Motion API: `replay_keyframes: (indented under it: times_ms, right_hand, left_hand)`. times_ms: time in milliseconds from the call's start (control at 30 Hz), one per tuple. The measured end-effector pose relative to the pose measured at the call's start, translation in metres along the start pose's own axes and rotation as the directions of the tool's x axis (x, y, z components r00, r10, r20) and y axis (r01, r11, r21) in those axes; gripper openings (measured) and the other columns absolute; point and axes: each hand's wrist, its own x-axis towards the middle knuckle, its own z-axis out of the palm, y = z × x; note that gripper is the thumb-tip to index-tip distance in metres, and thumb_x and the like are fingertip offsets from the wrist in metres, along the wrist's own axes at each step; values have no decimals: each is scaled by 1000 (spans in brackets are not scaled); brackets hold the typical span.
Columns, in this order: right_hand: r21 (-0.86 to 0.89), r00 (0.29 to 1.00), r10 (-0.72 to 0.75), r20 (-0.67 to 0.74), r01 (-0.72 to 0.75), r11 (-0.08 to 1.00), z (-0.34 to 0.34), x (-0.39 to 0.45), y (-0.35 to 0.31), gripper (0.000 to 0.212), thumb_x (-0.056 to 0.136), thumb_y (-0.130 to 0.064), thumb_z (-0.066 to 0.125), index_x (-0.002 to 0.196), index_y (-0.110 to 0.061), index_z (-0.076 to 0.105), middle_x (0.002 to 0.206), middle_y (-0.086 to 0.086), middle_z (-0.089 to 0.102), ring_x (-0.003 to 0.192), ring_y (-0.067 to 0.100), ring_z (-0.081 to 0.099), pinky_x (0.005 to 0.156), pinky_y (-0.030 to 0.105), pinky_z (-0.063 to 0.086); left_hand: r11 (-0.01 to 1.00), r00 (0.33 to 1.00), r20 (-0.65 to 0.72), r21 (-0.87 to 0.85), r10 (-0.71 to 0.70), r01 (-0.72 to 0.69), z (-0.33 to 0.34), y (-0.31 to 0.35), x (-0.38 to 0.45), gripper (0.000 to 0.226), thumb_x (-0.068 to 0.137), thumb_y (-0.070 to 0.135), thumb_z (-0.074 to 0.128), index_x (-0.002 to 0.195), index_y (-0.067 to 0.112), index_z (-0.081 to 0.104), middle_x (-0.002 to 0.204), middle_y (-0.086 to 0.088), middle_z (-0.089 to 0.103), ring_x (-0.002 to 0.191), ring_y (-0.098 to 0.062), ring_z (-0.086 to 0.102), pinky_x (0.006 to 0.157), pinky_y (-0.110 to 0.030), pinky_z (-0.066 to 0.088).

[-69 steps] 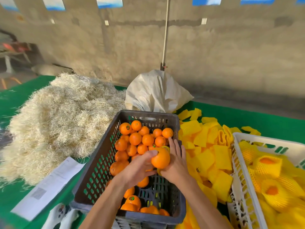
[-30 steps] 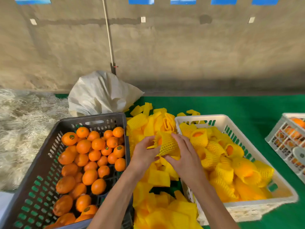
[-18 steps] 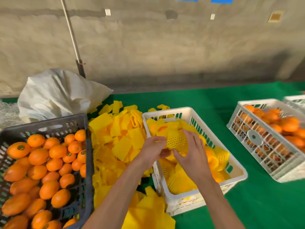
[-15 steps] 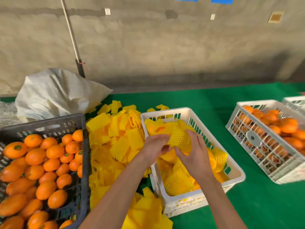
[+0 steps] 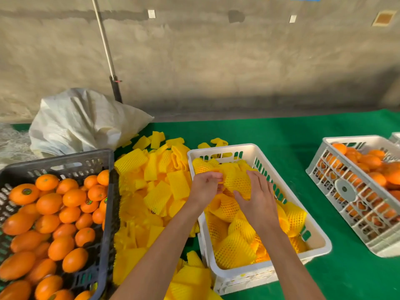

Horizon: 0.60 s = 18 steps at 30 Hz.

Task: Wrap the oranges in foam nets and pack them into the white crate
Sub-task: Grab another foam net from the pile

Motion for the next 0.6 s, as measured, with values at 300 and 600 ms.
replay_keyframes:
  times_ms: [300,600]
  right_hand:
    - [188,950,-297,95,276,943,42,-3,-92,38,91,-20,73,127,-16,64,136,-2,56,129,16,46,106,28,42]
    - [-43,739,-85,668,153,987,134,-68,-142,54,98,-30,61,148,-23,42,141,5,46,133,31,42,97,44,49]
  left_hand:
    - [903,942,-116,342,316,-261,-93,11,-25,19,103,13,60,109,9,78,108,1,75,99,-13,69,87,-27,56]
    - [751,856,-258,628,448,-203,-246,-46,-85,19,103,14,59,116,11,73,119,-4,69,101,-15,62,85,-33,54]
